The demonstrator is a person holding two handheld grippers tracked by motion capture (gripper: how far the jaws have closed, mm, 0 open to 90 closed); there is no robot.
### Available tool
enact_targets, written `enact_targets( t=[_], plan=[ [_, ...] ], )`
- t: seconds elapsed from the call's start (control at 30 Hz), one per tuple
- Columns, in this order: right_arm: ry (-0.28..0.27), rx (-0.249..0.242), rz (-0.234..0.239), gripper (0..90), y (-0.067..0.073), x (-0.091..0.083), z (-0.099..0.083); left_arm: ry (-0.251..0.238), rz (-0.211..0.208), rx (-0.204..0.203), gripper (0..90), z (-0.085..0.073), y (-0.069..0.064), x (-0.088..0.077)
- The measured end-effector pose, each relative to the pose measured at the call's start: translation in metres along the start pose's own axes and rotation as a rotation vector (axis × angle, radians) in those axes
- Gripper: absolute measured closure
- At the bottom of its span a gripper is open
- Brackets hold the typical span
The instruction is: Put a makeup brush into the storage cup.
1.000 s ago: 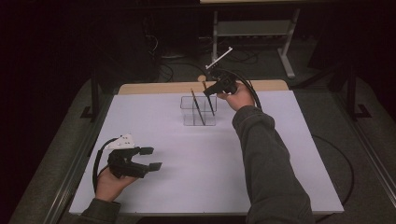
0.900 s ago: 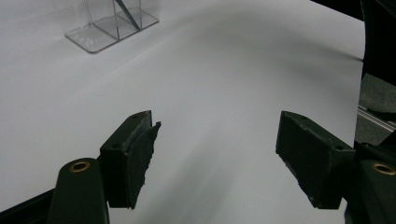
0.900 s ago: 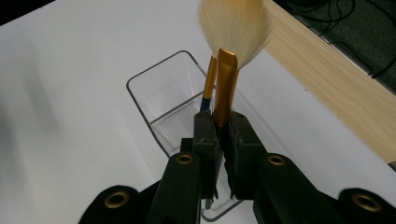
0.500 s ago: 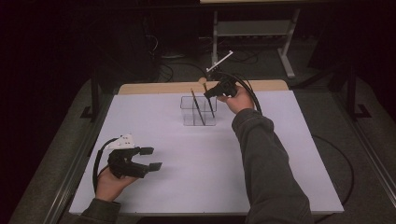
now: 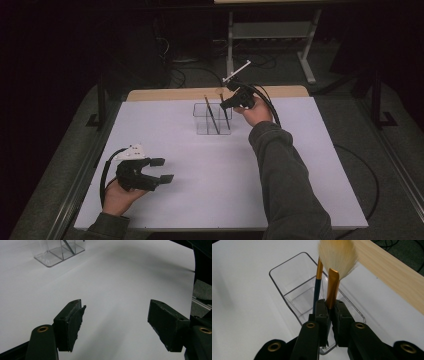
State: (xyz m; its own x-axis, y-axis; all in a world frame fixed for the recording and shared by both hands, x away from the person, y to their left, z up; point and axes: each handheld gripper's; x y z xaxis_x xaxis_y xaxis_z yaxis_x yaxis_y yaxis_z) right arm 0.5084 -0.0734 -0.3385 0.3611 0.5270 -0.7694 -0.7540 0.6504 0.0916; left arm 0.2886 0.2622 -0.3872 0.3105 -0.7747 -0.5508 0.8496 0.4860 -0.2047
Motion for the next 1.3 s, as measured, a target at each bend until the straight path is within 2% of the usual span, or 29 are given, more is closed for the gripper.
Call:
enact_targets(
  t=[0.3,0.47,0.7,0.73,0.8,1.03,1.3],
  plan=[
    [0.013,0.013,-0.003,81.5,0.0,0.006,-0.003,-0.001,-0.009,-0.008,27.1,-0.001,0.001,0.0],
    [0.038,0.029,-0.026,73.4,-0.003,0.01,-0.008,-0.009,-0.001,-0.015,27.1,0.0,0.0,-0.001],
    [0.018,0.035,-0.018,71.9,-0.003,0.003,-0.013,-0.009,0.001,-0.011,27.1,0.0,-0.001,0.0],
    [0.014,0.04,-0.015,71.0,-0.003,0.002,-0.014,-0.007,0.003,0.006,27.1,0.001,0.0,0.0],
    [0.008,0.04,-0.014,69.5,-0.004,0.0,-0.016,-0.006,0.003,-0.013,27.1,0.0,-0.002,0.0],
    [-0.022,0.05,-0.005,65.6,-0.003,-0.008,-0.024,-0.003,0.002,-0.007,27.1,0.001,-0.002,0.002],
    [-0.052,0.06,0.015,56.4,-0.004,-0.015,-0.034,0.014,0.006,0.007,26.7,0.0,-0.001,0.002]
  ],
)
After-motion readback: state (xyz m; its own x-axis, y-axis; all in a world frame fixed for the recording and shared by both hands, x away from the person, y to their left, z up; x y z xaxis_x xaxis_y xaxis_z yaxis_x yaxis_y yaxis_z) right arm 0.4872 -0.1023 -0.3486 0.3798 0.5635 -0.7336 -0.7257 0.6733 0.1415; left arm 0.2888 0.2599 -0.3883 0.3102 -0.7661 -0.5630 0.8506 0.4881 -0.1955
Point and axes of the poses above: each handheld gripper's, and its own axes: x roughly forward along the jaws, z roughly out of its top, y roughly to its left, and after that the axes turned 3 degrees about -z, right-handed
